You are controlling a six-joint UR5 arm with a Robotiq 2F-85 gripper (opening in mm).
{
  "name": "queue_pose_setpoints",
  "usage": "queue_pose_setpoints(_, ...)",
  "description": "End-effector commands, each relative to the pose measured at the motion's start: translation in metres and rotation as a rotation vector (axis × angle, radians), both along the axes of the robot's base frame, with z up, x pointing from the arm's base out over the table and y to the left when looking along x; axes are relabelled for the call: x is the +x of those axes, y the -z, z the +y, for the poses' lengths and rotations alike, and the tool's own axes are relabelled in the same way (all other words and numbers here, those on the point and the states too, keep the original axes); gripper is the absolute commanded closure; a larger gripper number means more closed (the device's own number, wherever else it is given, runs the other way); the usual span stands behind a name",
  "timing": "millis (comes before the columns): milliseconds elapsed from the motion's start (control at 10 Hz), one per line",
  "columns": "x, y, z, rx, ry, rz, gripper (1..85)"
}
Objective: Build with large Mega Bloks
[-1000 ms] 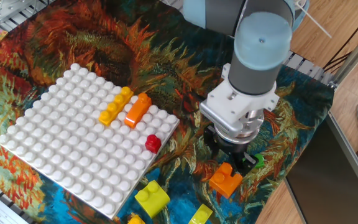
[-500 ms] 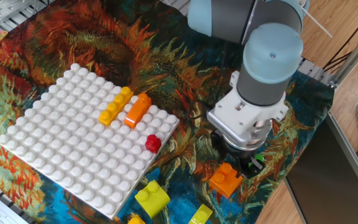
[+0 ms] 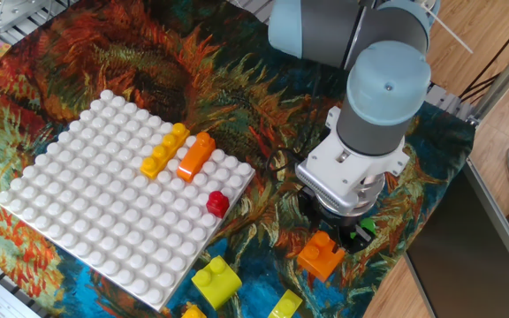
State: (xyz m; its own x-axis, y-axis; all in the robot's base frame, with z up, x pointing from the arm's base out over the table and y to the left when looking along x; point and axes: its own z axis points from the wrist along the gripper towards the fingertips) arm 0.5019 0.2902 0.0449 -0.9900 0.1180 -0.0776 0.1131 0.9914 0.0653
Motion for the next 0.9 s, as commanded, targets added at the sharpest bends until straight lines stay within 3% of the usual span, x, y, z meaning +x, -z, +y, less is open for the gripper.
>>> queue_pose_setpoints(0, 0.006, 0.002, -0.002, -0.015, -0.026, -0.009, 45.3)
queue_pose_setpoints(100, 0.008, 0.001, -0.001, -0.016, -0.027, -0.012, 60.3)
queue_pose_setpoints(200, 0.012, 0.0, 0.0, -0.018, -0.039, -0.028, 65.7)
queue_pose_setpoints(300, 0.013, -0.005, -0.005, -0.036, -0.054, -0.036, 84.3)
queue_pose_setpoints(500, 0.005, -0.024, 0.001, -0.011, -0.081, -0.032, 84.3)
queue_pose_setpoints(700, -0.006, -0.047, -0.007, 0.002, -0.123, -0.027, 84.3)
queue_pose_setpoints(800, -0.007, -0.047, -0.005, 0.008, -0.164, -0.025, 84.3)
